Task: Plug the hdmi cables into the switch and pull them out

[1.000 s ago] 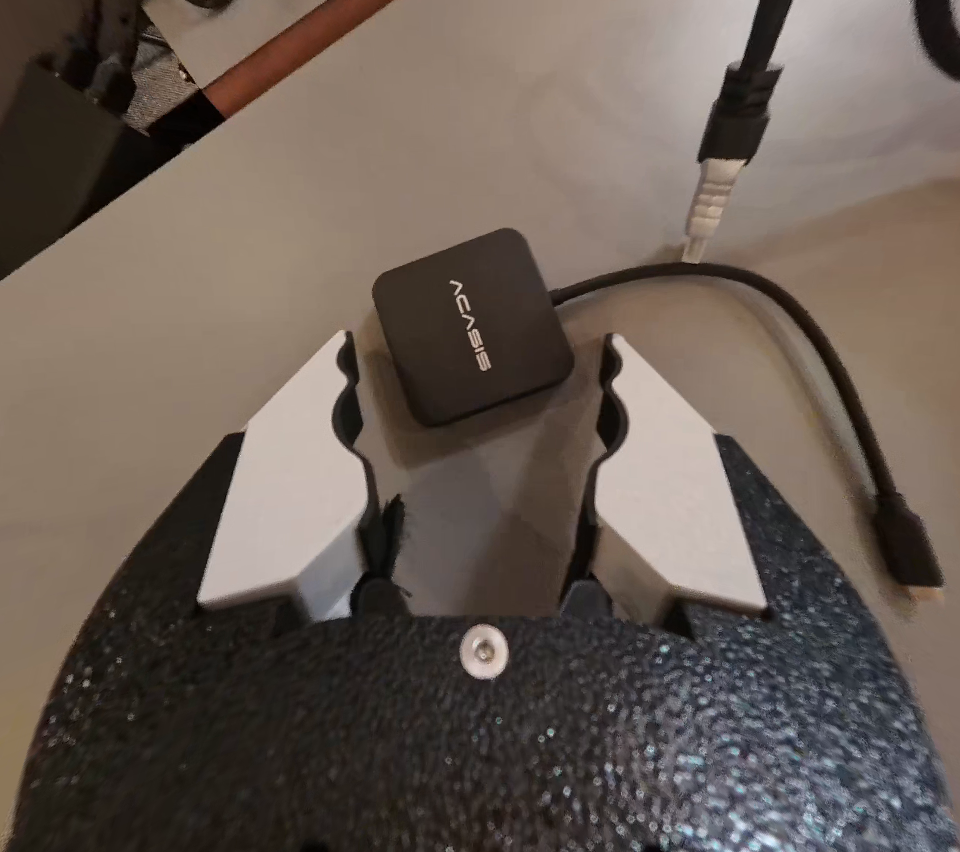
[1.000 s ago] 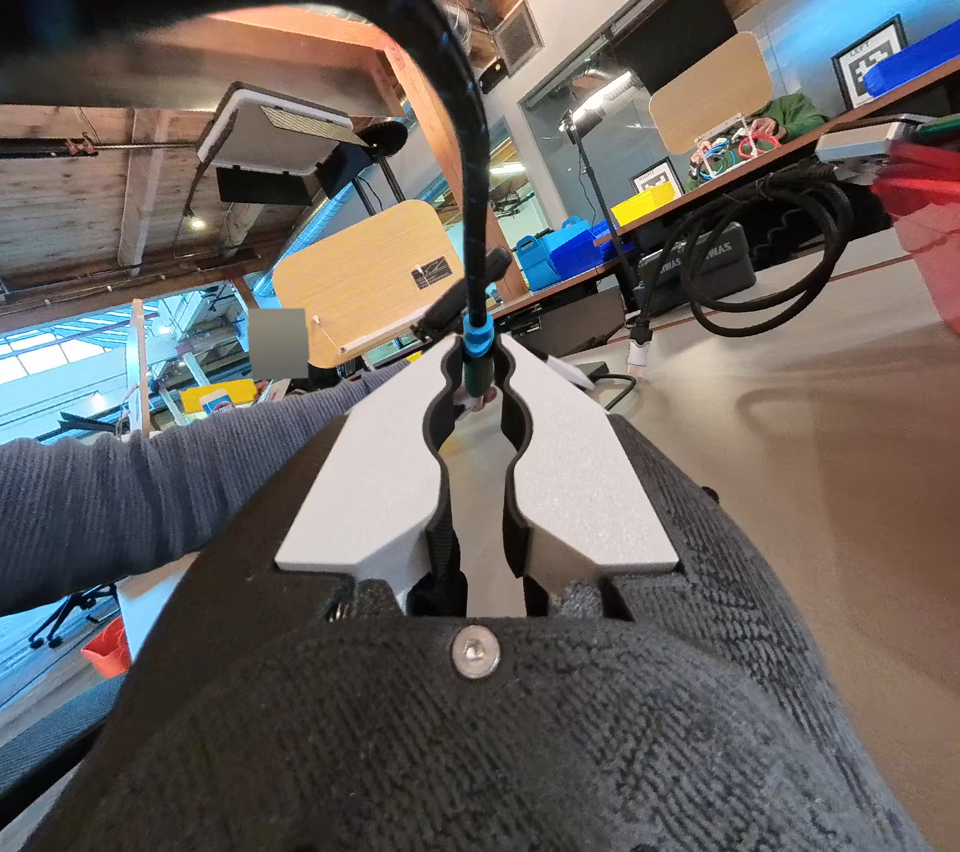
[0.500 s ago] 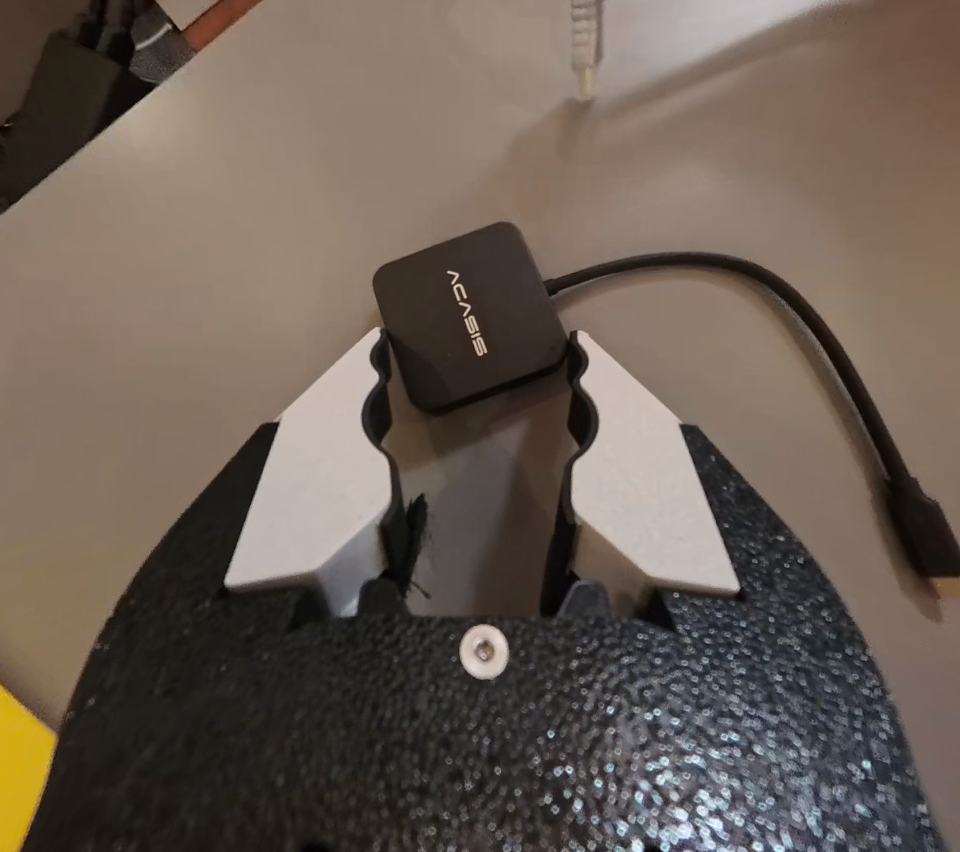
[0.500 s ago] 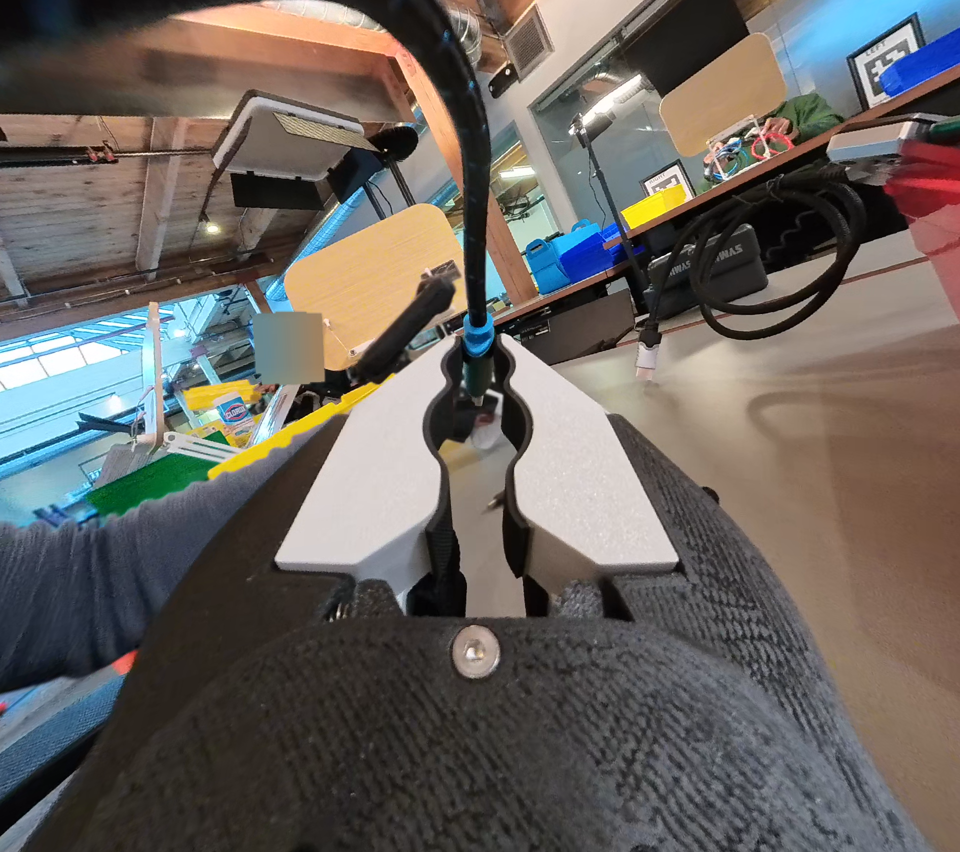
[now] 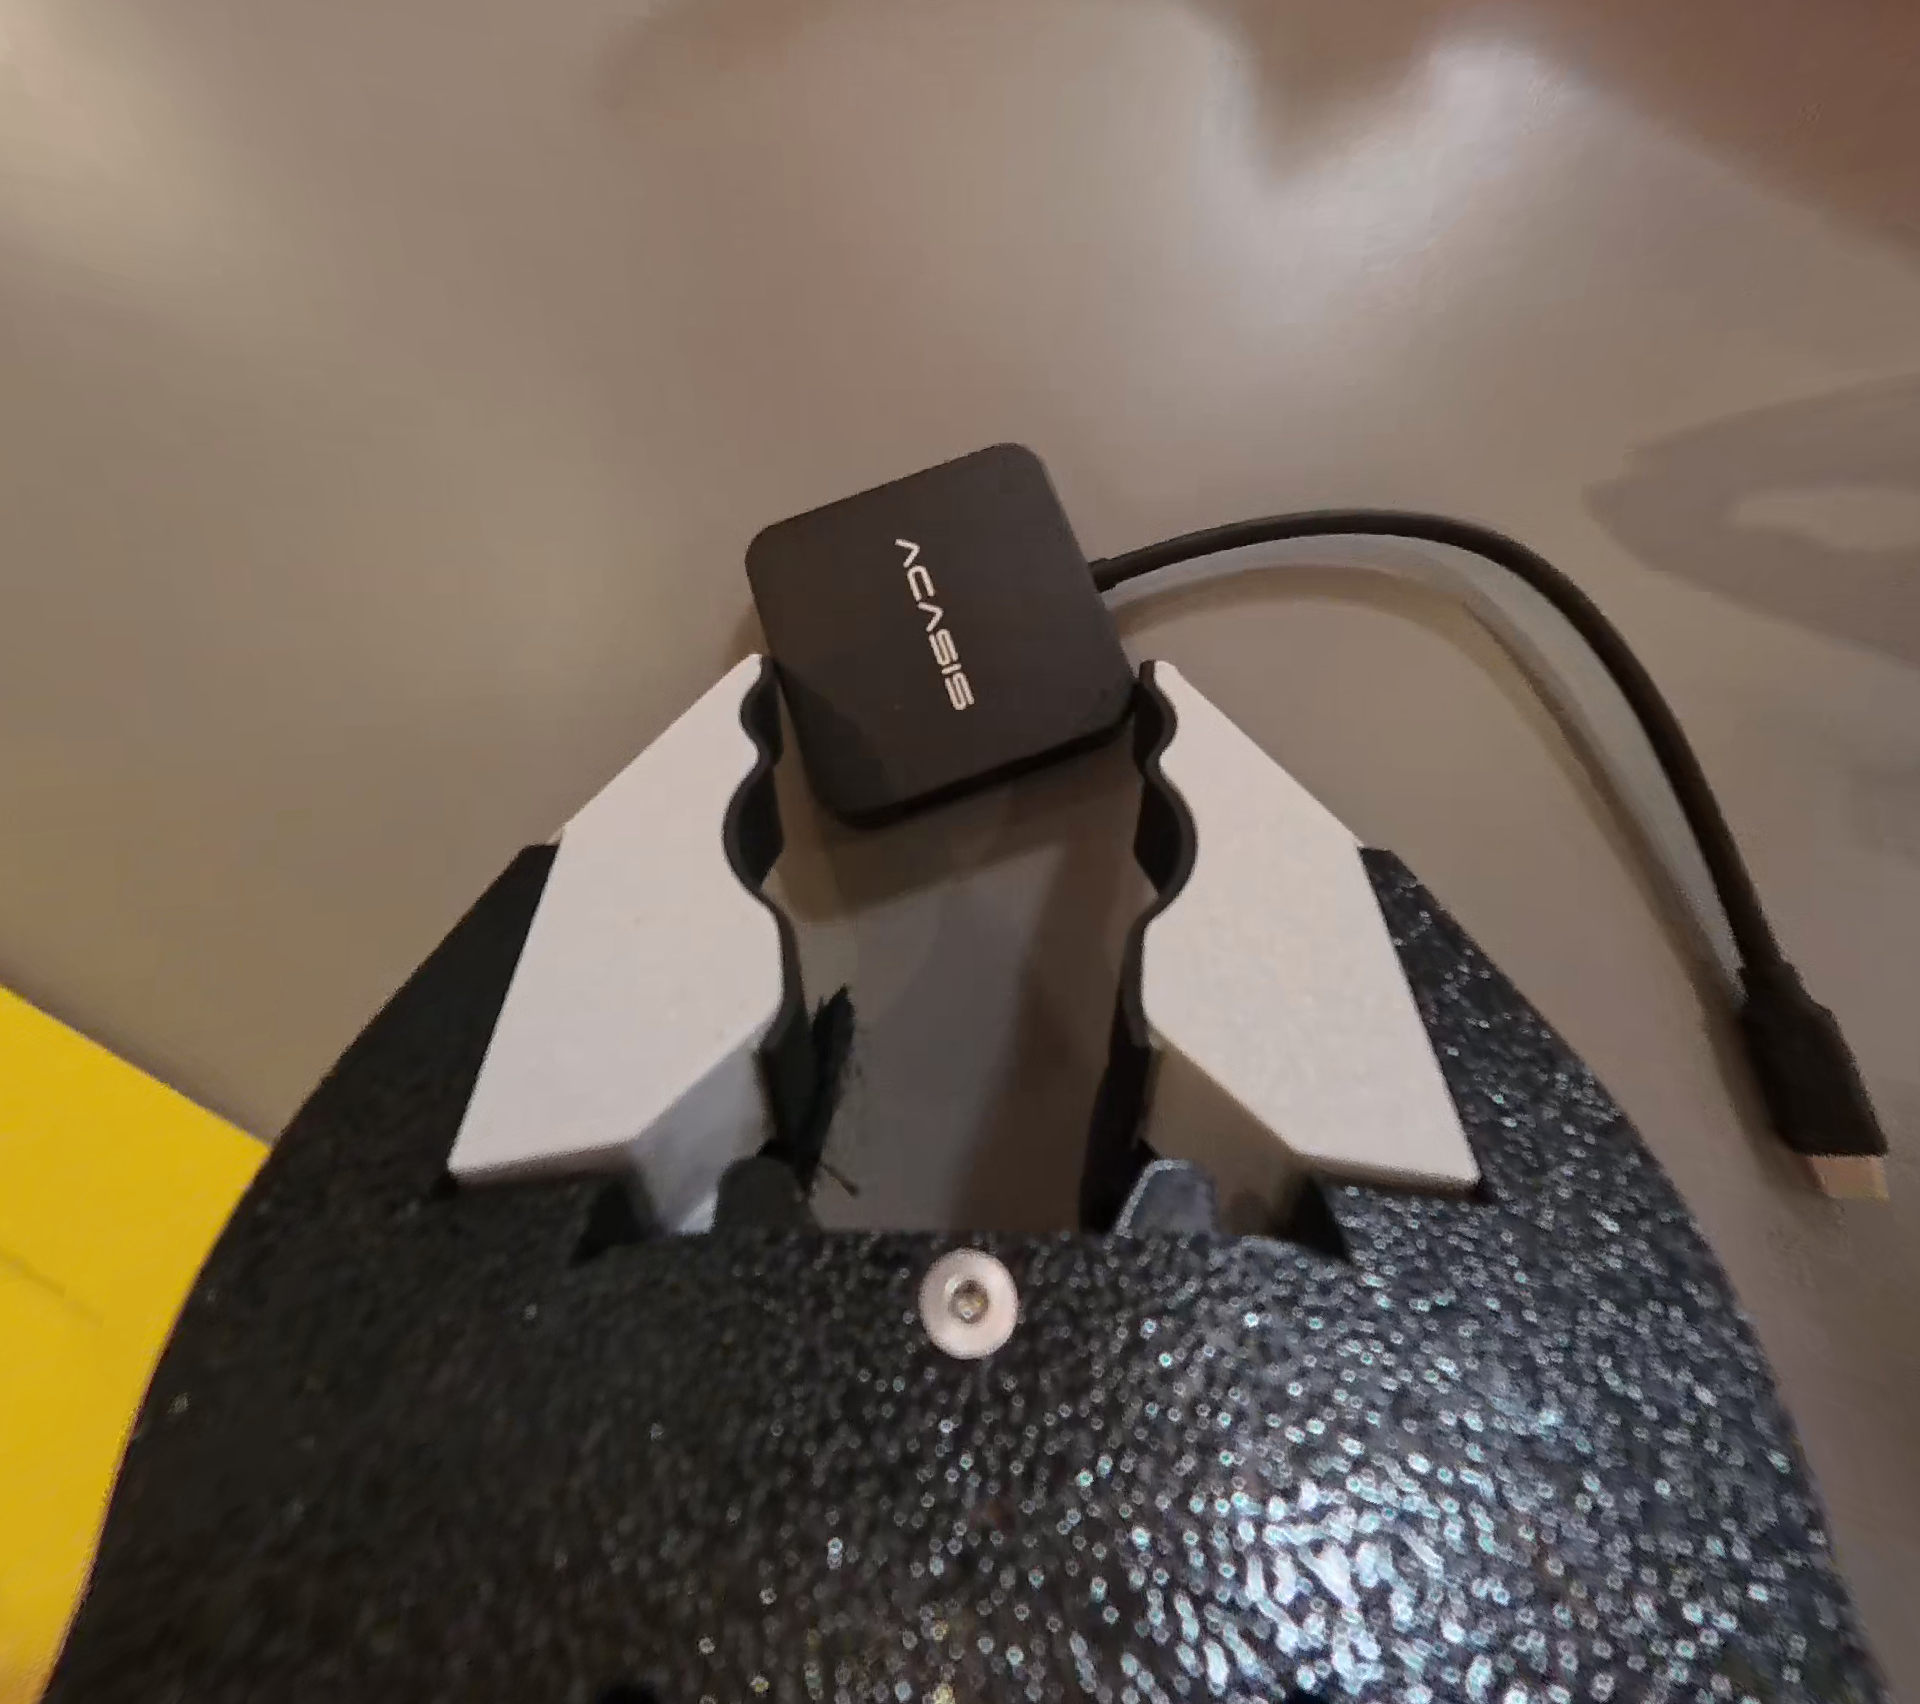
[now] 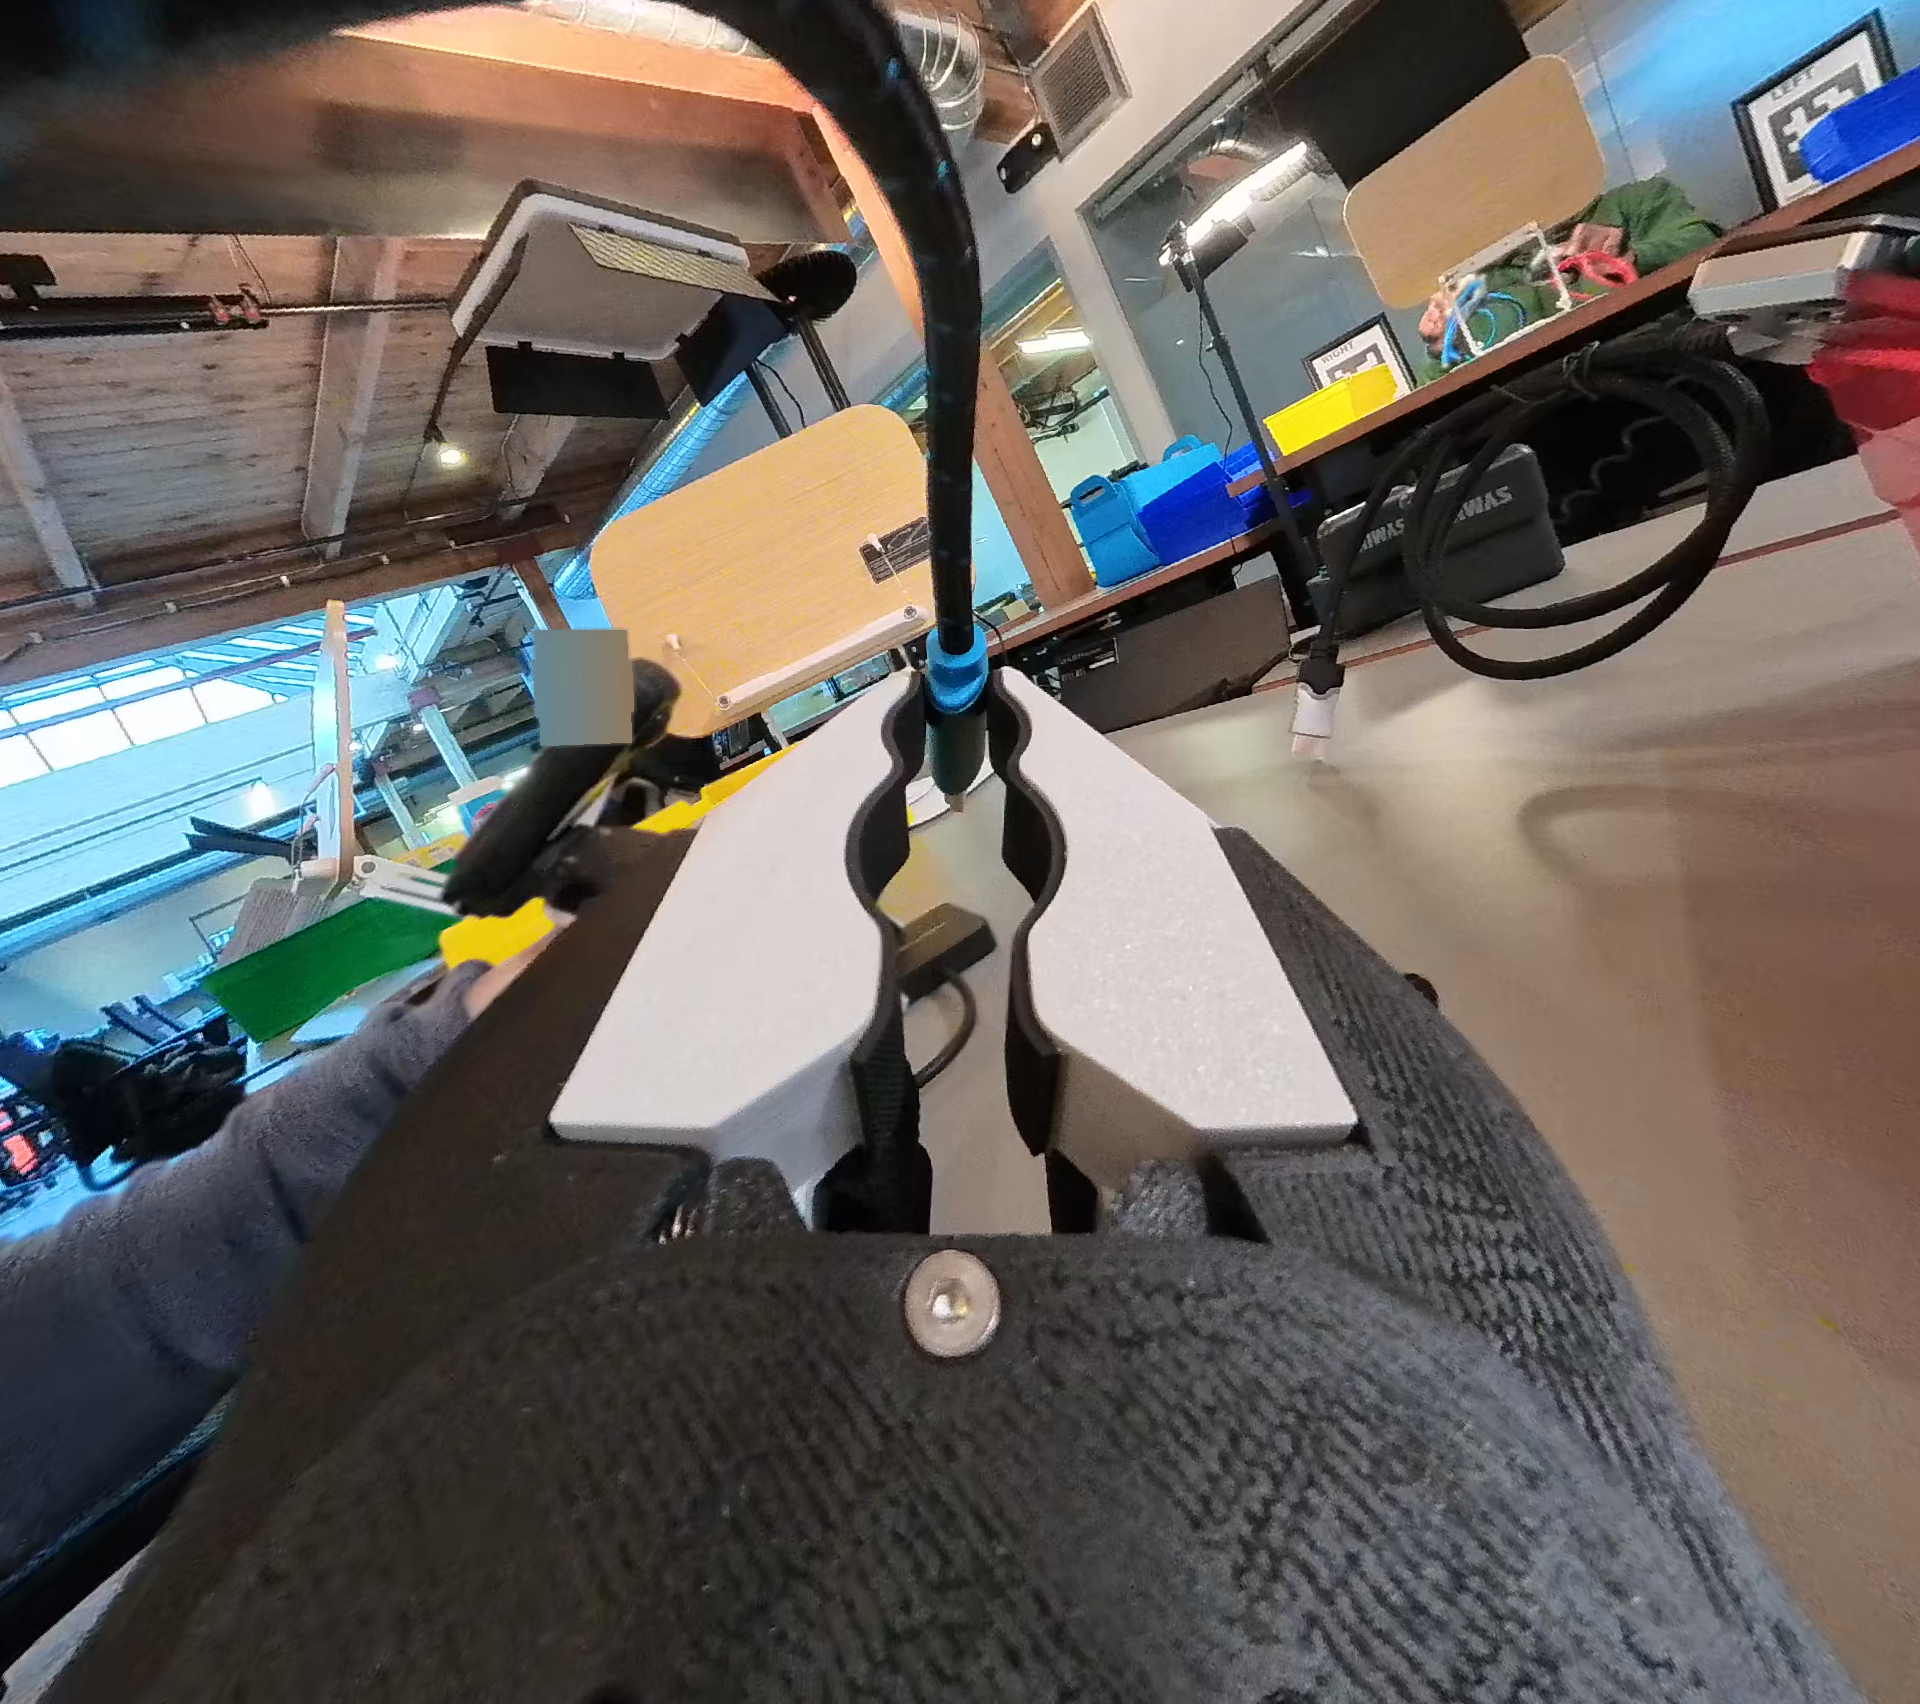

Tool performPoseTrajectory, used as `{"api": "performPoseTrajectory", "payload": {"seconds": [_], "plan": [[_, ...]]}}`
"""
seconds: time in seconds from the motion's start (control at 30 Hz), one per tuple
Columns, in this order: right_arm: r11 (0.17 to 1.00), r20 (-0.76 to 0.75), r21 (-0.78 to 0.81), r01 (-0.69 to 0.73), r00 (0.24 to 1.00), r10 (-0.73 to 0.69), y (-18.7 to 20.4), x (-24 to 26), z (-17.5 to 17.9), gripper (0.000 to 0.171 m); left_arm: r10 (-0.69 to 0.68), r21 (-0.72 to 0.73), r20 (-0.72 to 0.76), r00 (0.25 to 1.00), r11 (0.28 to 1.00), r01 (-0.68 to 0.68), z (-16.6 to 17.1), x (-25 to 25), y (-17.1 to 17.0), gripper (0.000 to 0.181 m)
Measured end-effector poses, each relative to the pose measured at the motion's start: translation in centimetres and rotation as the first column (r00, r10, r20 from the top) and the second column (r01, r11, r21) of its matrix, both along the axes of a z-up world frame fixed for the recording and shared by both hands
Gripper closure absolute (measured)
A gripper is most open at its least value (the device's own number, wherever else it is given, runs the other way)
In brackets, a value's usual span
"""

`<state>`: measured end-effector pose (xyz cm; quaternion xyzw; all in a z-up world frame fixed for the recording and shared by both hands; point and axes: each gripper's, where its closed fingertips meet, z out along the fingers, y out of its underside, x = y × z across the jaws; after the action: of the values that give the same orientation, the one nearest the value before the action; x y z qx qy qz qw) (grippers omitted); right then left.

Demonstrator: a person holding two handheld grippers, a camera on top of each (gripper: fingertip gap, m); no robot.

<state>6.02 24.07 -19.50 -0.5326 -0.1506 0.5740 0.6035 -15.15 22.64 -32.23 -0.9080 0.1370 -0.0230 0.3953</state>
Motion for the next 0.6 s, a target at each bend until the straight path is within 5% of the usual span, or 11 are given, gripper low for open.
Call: {"api": "performPoseTrajectory", "payload": {"seconds": [0.27,0.6], "plan": [[1.000,0.000,-0.002,-0.010,1.000,0.010,-0.1,-0.1,0.0,0.162,-0.017,-0.004,0.010,1.000,1.000,0.017,0.1,1.4,-4.2,0.097],[1.000,-0.006,-0.002,-0.018,1.000,0.018,-0.2,-0.1,0.0,0.162,-0.124,-0.072,0.114,0.986,0.988,0.133,0.2,4.4,-7.5,0.099]]}}
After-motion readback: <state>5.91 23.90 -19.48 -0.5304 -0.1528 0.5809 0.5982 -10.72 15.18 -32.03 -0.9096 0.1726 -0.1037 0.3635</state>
